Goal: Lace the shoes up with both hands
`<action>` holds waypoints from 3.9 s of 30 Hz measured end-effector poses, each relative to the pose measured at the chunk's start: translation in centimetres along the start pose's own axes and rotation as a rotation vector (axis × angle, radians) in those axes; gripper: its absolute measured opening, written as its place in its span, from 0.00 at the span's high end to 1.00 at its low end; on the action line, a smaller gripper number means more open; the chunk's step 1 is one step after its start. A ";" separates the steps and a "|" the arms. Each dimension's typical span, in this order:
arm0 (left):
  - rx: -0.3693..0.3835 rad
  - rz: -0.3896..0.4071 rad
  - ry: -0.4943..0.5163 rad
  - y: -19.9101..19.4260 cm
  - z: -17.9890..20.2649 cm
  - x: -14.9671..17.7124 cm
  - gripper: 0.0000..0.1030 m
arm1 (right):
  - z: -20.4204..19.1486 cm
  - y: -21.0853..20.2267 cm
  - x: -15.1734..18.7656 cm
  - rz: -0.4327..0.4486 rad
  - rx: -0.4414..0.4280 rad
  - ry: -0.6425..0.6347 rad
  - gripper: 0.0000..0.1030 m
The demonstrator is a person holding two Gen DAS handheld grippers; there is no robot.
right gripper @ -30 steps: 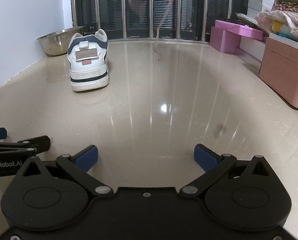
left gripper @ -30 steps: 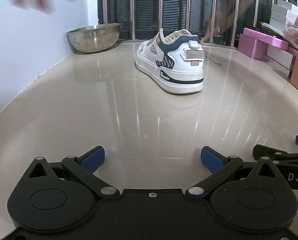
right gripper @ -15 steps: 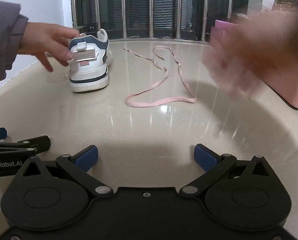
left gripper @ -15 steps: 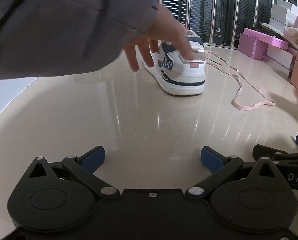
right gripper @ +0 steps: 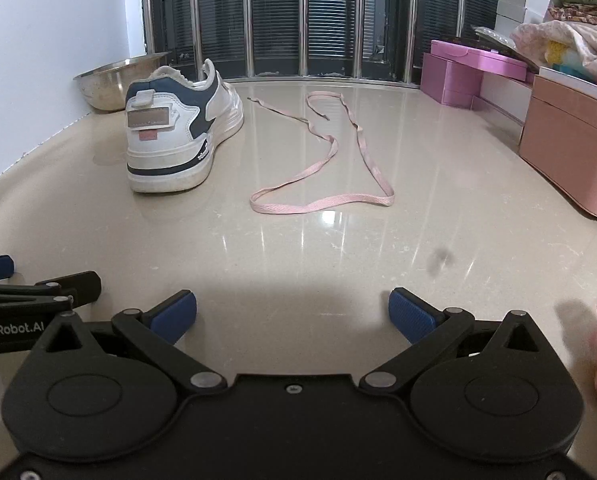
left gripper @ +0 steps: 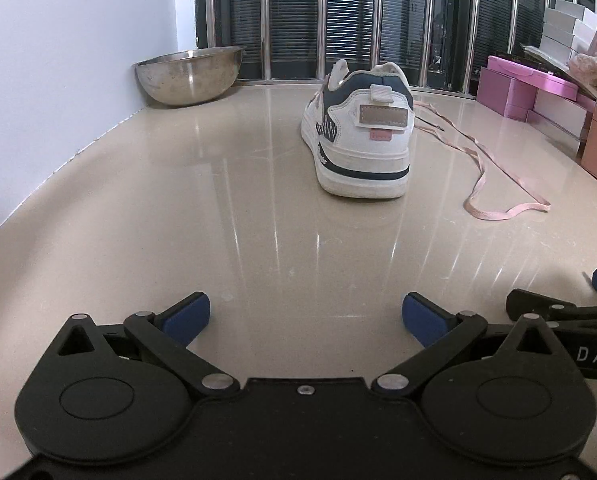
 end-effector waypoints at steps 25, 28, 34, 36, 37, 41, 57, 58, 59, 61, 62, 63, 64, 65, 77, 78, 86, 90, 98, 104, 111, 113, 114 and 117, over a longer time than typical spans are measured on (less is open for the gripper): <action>0.001 -0.001 -0.001 0.1 0.1 -0.1 0.00 | 0.0 0.0 0.0 0.000 0.000 0.000 0.00; 0.000 -0.001 0.000 0.0 0.1 -0.1 0.00 | 0.0 0.0 0.0 0.000 0.000 0.000 0.00; -0.012 -0.002 -0.002 -0.1 0.4 -0.1 0.00 | 0.2 0.0 0.0 0.005 0.020 0.018 0.00; -0.021 -0.003 -0.008 -0.2 0.7 -0.1 0.00 | 0.3 0.0 0.0 0.008 0.036 0.031 0.00; -0.025 -0.004 -0.010 -0.2 0.8 -0.1 0.00 | 0.4 0.0 0.0 0.009 0.041 0.034 0.00; -0.023 -0.005 -0.015 -0.2 0.7 -0.1 0.00 | 0.4 -0.1 0.0 0.010 0.044 0.035 0.00; -0.023 -0.005 -0.012 -0.2 0.7 -0.1 0.00 | 0.4 -0.1 0.0 0.008 0.040 0.029 0.00; -0.022 -0.005 -0.009 -0.2 0.7 -0.1 0.00 | 0.4 -0.1 0.0 0.008 0.040 0.029 0.00; -0.020 -0.004 -0.006 -0.2 0.7 -0.1 0.00 | 0.4 -0.1 0.0 0.008 0.040 0.029 0.00; -0.015 -0.003 -0.004 -0.2 0.7 -0.2 0.00 | 0.4 -0.1 0.0 0.008 0.039 0.029 0.00; -0.014 -0.003 -0.004 -0.2 0.6 -0.1 0.00 | 0.5 -0.1 0.0 0.008 0.039 0.030 0.00; -0.014 -0.003 -0.004 -0.2 0.6 -0.1 0.00 | 0.5 -0.1 0.0 0.008 0.038 0.029 0.00; -0.013 -0.003 -0.004 -0.2 0.6 -0.1 0.00 | 0.5 -0.1 0.0 0.008 0.038 0.029 0.00; -0.013 -0.003 -0.004 -0.2 0.6 -0.1 0.00 | 0.5 -0.1 0.0 0.008 0.037 0.029 0.00; -0.004 -0.001 0.001 -0.1 0.6 -0.1 0.00 | 0.5 -0.1 0.0 0.006 0.030 0.022 0.00; -0.004 -0.001 0.001 -0.1 0.6 -0.1 0.00 | 0.5 -0.2 0.0 0.006 0.030 0.022 0.00; -0.002 -0.002 0.002 -0.1 0.6 -0.1 0.00 | 0.5 -0.2 0.0 0.006 0.030 0.022 0.00; -0.001 -0.002 0.001 -0.1 0.6 -0.1 0.00 | 0.5 -0.1 0.0 0.007 0.031 0.023 0.00; -0.001 -0.002 0.002 -0.1 0.6 -0.1 0.00 | 0.4 -0.1 0.0 0.007 0.031 0.024 0.00; -0.001 -0.002 0.002 -0.1 0.6 -0.1 0.00 | 0.5 -0.1 0.0 0.007 0.031 0.024 0.00; -0.001 -0.002 0.002 -0.1 0.6 -0.1 0.00 | 0.4 -0.1 0.0 0.007 0.031 0.024 0.00; -0.001 -0.002 0.002 -0.1 0.6 -0.1 0.00 | 0.4 -0.1 0.0 0.007 0.031 0.024 0.00; -0.001 -0.002 0.002 -0.1 0.6 -0.1 0.00 | 0.5 -0.1 0.0 0.007 0.031 0.024 0.00; -0.001 -0.002 0.002 -0.1 0.6 -0.1 0.00 | 0.5 -0.1 0.0 0.007 0.031 0.024 0.00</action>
Point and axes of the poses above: each gripper's, at about its wrist camera, not at the fingertips, and y roughly the way its jaws point, z to its right, x to its underside, the point moved 2 cm from there along y, roughly the way its jaws point, and after that the axes turned 14 degrees about -x, right-handed, at the moved point
